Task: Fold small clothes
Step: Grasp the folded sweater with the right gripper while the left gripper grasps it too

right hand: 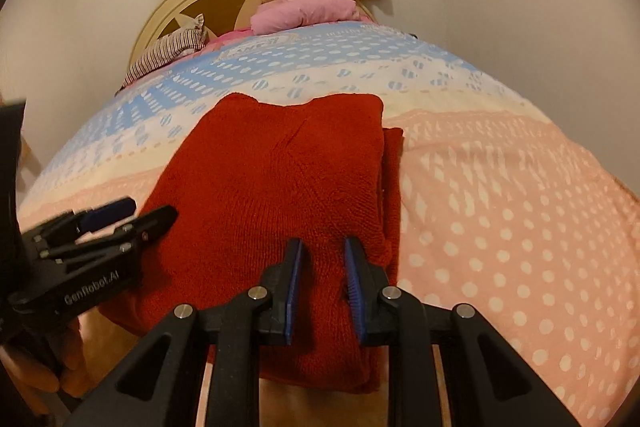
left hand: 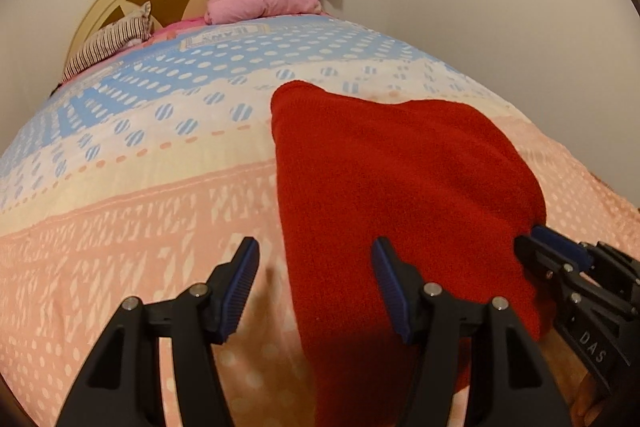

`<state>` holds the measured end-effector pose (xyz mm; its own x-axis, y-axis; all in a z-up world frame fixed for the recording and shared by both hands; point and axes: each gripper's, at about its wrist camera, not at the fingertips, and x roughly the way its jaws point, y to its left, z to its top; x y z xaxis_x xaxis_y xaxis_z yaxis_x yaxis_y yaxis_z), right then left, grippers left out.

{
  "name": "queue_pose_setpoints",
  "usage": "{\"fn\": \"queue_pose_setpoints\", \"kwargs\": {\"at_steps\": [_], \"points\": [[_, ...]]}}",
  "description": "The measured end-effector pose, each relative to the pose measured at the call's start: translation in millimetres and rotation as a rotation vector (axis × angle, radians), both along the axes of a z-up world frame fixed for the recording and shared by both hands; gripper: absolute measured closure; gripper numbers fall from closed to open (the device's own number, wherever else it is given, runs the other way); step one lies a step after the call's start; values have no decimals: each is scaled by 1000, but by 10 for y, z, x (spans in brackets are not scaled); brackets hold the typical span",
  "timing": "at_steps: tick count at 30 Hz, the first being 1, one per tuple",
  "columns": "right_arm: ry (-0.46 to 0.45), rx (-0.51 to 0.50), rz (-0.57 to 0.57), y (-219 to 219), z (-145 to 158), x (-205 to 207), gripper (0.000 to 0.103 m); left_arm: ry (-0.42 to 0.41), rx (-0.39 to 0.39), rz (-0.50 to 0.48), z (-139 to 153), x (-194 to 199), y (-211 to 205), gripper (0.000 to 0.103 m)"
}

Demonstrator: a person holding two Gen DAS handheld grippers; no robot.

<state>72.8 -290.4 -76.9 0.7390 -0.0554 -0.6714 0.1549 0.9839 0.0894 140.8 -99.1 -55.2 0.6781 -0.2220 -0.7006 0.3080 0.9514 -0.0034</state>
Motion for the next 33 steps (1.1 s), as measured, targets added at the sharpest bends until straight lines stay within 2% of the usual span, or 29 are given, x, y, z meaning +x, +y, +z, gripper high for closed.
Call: {"fn": "queue_pose_setpoints", "kwargs": {"at_steps": [5,7,10,13,15,16,17,18,19,20,22,23,26,29,30,33], "points": [[-4,2,-5,0,2,-12,82,-19,36,-21,-7,-58,-25,41],[-2,20,-8,-18,5,-31,82,-4,16,-37,-6,-81,40,34],[3,35,-12,-16,11,-127,79,53,-71,-61,32,-57,246,21],[28,49,24,0,8,-221,75,136,-213,-78,96,45,523,16],[20,125,40,-78,53,-296,73,133,-275,-58,158,124,646,16],[6,168,33,-144,87,-318,67,129,-296,-43,186,168,682,16],[-27,237,13,-259,144,-338,54,130,-320,-26,215,232,705,16],[-62,303,-12,-372,193,-350,45,144,-355,-16,237,315,712,16],[-96,368,-36,-489,230,-346,30,161,-390,-20,239,384,701,16],[-126,451,-63,-627,253,-311,28,179,-434,-33,239,464,682,16],[-124,577,-64,-841,226,-116,28,218,-522,-51,197,647,606,16],[-108,598,-57,-891,197,-6,28,239,-549,-51,155,721,575,16],[-44,591,-64,-990,57,328,28,339,-625,-51,-88,947,437,16],[-12,564,-47,-1016,-85,599,28,425,-655,-40,-383,1058,344,19],[0,560,-28,-1014,-134,674,28,377,-649,-52,-371,1020,332,20],[13,517,7,-966,-263,805,28,319,-570,-107,-353,949,208,20]]}}
